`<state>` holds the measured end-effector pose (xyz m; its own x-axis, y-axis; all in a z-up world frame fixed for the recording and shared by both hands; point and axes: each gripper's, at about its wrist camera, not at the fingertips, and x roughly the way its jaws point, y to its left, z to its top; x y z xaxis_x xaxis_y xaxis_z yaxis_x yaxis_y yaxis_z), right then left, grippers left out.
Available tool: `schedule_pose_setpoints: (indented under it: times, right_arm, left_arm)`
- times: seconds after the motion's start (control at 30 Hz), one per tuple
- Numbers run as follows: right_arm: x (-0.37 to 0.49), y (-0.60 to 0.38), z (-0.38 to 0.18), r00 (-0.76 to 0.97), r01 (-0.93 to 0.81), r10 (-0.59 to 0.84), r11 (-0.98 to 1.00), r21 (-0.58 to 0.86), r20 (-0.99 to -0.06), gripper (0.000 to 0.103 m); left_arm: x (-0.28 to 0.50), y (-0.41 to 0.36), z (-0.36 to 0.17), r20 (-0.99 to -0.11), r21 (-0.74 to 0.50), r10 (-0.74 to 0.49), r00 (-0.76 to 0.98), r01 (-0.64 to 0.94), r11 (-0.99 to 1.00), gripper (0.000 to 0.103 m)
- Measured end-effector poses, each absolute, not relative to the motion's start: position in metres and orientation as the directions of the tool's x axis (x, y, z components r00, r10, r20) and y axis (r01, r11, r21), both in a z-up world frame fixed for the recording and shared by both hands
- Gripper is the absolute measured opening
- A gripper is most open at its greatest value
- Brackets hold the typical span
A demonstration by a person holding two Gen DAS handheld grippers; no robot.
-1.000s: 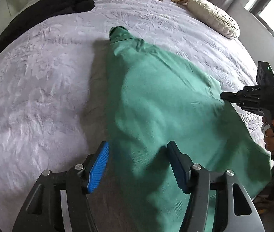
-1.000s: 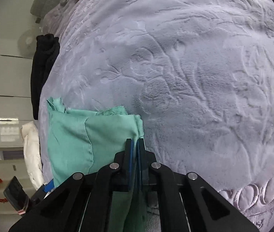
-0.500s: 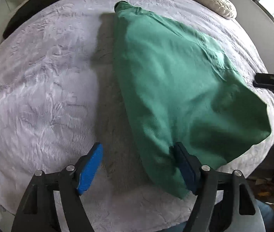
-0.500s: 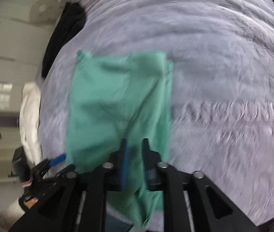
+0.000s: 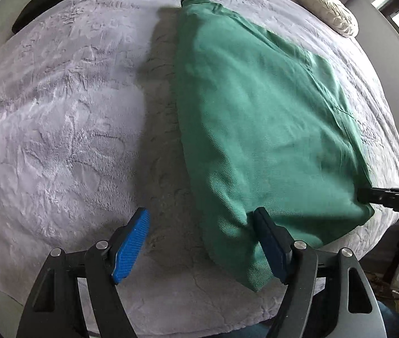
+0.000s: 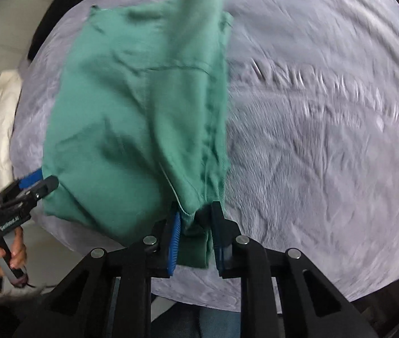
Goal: Fold large clothes
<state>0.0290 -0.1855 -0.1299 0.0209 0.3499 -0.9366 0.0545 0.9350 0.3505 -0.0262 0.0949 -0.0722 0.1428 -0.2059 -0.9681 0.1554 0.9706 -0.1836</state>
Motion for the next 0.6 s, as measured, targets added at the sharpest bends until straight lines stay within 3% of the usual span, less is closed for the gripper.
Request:
schedule_pose_setpoints:
  times: [0.23, 0.6]
  right_arm:
    - [0.022, -0.189, -0.131, 0.024, 0.087, 0.339, 0.936, 0.340, -0.940, 0.023]
    - [0.013, -0.216, -0.130, 0.052, 0.209, 0.438, 0.874, 0.438, -0.898, 0.023]
  left_arm:
    - [-0.027, 0.085, -0.070, -0.976, -0.133, -0.161, 0.149, 0.183, 0.974, 0.077]
    - [-0.022, 0.078, -0.069, -0.981, -0.112, -0.138, 0.135, 0.182, 0.977, 0.077]
